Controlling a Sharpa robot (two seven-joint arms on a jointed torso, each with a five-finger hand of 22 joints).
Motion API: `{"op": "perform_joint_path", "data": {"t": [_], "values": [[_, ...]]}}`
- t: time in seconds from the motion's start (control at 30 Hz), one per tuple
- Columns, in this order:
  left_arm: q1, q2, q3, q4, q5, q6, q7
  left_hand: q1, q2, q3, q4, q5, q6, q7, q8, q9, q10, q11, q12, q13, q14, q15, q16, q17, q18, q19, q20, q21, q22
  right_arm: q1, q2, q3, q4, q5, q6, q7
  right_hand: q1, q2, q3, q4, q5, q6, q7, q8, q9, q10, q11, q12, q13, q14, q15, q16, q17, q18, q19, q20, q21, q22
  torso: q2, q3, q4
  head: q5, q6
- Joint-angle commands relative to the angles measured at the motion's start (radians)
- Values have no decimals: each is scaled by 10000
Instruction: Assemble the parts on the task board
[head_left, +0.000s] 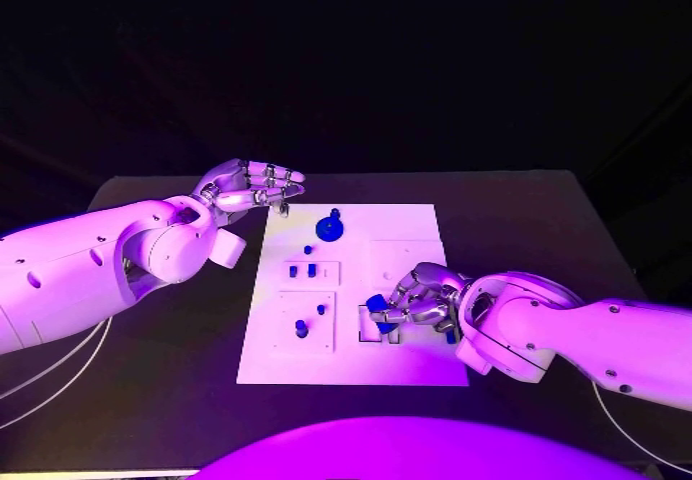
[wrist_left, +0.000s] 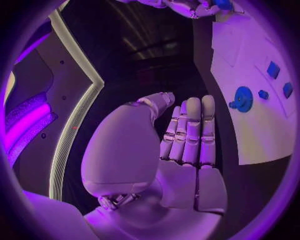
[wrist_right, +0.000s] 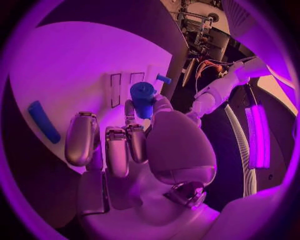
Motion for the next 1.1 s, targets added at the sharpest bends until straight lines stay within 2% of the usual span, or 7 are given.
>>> {"op": "perform_joint_path", "data": {"t": [0.03, 0.2, 0.67, 0.8, 0.93, 0.97, 1.1], "values": [[4, 16, 6, 36, 30, 195, 40, -20, 41, 42, 15, 31, -21, -11, 37, -14, -61, -22, 45, 17, -82, 4, 60, -17, 142, -57, -33, -44, -8, -77, 199, -6, -165, -365, 710, -213, 37, 297, -56, -6, -190, 369, -294, 170, 98, 163, -81, 33, 1094, 872, -97, 43, 1758, -104, -9, -61, -49, 657, 5, -2, 3, -5, -13], [5, 17, 6, 42, -62, 198, 37, -1, 51, 56, 4, 34, -22, -11, 40, -15, -65, -23, 53, 18, -83, 1, 63, -18, 143, -53, -35, -41, -5, -139, 399, -11, -348, -1264, 631, -512, -146, 337, -143, -11, -695, 370, -296, 214, 118, 169, -82, 18, 1111, 857, -102, 18, 1688, -90, -37, -67, -145, 635, -12, -3, -10, 8, -11], [5, 5, 6, 38, -99, 181, 19, 2, 51, 61, 2, 34, -22, -7, 43, -16, -71, -20, 57, 18, -84, 1, 66, -18, 143, -50, -37, -38, -3, -163, 542, -12, -462, -1953, 440, -752, -427, 338, -332, 1, -883, 409, -303, 283, 144, 221, -86, 80, 1200, 865, -105, 25, 1724, -98, -13, -70, -120, 676, -15, 11, -20, 22, -7], [5, -1, 6, 38, -100, 170, 17, 1, 50, 62, 2, 34, -22, -4, 44, -16, -76, -18, 61, 19, -85, 2, 67, -19, 142, -49, -37, -37, -2, -164, 567, -12, -464, -1973, 523, -763, -662, 376, -528, -5, -1221, 414, -314, 346, 172, 236, -95, 85, 1229, 867, -111, 26, 1732, -102, 4, -74, -114, 704, -9, 6, -24, 22, -20], [5, -6, 6, 44, -100, 166, 12, -3, 50, 62, 4, 33, -22, -3, 45, -16, -78, -17, 62, 19, -86, 3, 68, -19, 142, -49, -37, -37, -1, -164, 583, -12, -462, -1978, 597, -771, -1013, 364, -932, -1, -2011, 411, -315, 457, 231, 236, -94, 57, 1240, 870, -111, 26, 1742, -102, 11, -76, -145, 727, -8, 3, -21, 12, -17], [5, -9, 6, 46, -100, 164, 11, -5, 49, 62, 5, 33, -22, -2, 46, -17, -79, -16, 63, 19, -86, 4, 68, -19, 141, -48, -37, -37, -1, -164, 583, -12, -460, -1981, 597, -777, -1266, 372, -1128, 6, -2425, 408, -311, 508, 259, 237, -90, 47, 1246, 870, -109, 24, 1741, -101, 12, -74, -165, 734, -8, 2, -19, 12, -20], [5, -19, 6, 51, -100, 154, 7, -5, 49, 62, 5, 33, -22, -2, 46, -17, -79, -16, 63, 19, -86, 4, 68, -19, 141, -48, -37, -37, -1, -164, 580, -12, -453, -2075, 520, -820, -1924, 174, -1319, 19, -3394, 372, -306, 622, 326, 240, -85, 24, 1264, 873, -105, 26, 1757, -102, 25, -71, -189, 768, -9, 5, -17, -10, -13]]}}
